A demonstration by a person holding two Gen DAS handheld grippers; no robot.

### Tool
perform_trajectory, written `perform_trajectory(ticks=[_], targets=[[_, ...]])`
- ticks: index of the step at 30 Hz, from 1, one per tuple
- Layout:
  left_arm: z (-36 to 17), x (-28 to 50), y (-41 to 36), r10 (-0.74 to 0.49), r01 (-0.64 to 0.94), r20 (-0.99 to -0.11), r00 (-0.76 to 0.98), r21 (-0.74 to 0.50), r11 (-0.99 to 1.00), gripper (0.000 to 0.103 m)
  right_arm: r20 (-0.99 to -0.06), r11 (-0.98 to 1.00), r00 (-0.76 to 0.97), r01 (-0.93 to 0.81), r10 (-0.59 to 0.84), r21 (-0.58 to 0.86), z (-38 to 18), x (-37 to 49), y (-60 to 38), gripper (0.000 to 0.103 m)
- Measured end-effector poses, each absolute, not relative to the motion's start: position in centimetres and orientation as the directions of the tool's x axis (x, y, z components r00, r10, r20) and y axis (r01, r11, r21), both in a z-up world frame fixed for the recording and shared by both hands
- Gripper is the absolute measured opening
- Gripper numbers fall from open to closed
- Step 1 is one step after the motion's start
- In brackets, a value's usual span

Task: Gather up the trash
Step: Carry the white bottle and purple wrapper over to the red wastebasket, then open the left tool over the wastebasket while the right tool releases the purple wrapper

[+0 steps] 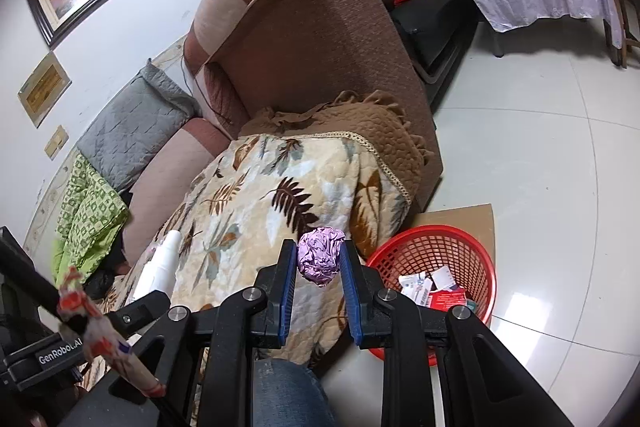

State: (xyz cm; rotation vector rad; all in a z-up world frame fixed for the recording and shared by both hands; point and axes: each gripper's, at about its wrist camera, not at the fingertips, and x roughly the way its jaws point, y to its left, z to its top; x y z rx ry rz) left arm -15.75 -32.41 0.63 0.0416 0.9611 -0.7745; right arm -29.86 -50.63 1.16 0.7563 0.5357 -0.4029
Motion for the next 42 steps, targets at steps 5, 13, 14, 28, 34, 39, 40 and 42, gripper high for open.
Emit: perform_trajectory(ticks=[5, 13, 14, 28, 34, 39, 40, 42], targets=[[0.0, -15.9, -33.7, -0.565, 0.625, -0.763, 0.313, -0.283, 0.728, 0.029, -0.596, 0.649, 0.789, 0.533, -0.149, 0.543, 0.3, -30.0, -51.3, 0.023], [-2.6, -15.2, -37.5, -0.541, 0.663, -0.804, 0.247, -0.267, 0.699, 0.029, -0.598, 0.596, 0.795, 0.531, -0.104, 0.602, -2.6, -29.4, -54.0, 0.023], [-3.1, -15.0, -37.9, -0.538, 0.664, -0.810, 0.233, -0.271, 0.697, 0.029, -0.602, 0.593, 0.792, 0.533, -0.100, 0.603, -2.8, -29.1, -54.2, 0.023], [-7.3, -14.0, -41.8, -0.492, 0.688, -0.861, 0.132, -0.278, 0.671, 0.029, -0.625, 0.514, 0.778, 0.563, -0.064, 0.648, -5.8, -27.5, -56.4, 0.029], [-7.7, -13.7, -41.7, -0.511, 0.688, -0.855, 0.085, -0.321, 0.651, 0.054, -0.622, 0.447, 0.779, 0.586, -0.080, 0.676, -6.0, -28.3, -57.4, 0.057], [-5.9, -13.6, -40.2, -0.537, 0.685, -0.834, 0.123, -0.320, 0.654, 0.062, -0.599, 0.483, 0.796, 0.561, -0.090, 0.673, -3.8, -28.0, -56.4, 0.059], [-5.4, -13.5, -39.7, -0.546, 0.681, -0.828, 0.132, -0.324, 0.657, 0.062, -0.591, 0.497, 0.801, 0.552, -0.093, 0.670, -3.2, -27.9, -56.1, 0.059], [-4.2, -13.2, -38.3, -0.560, 0.667, -0.814, 0.157, -0.331, 0.667, 0.063, -0.562, 0.532, 0.823, 0.517, -0.090, 0.671, -1.5, -27.4, -55.0, 0.067]])
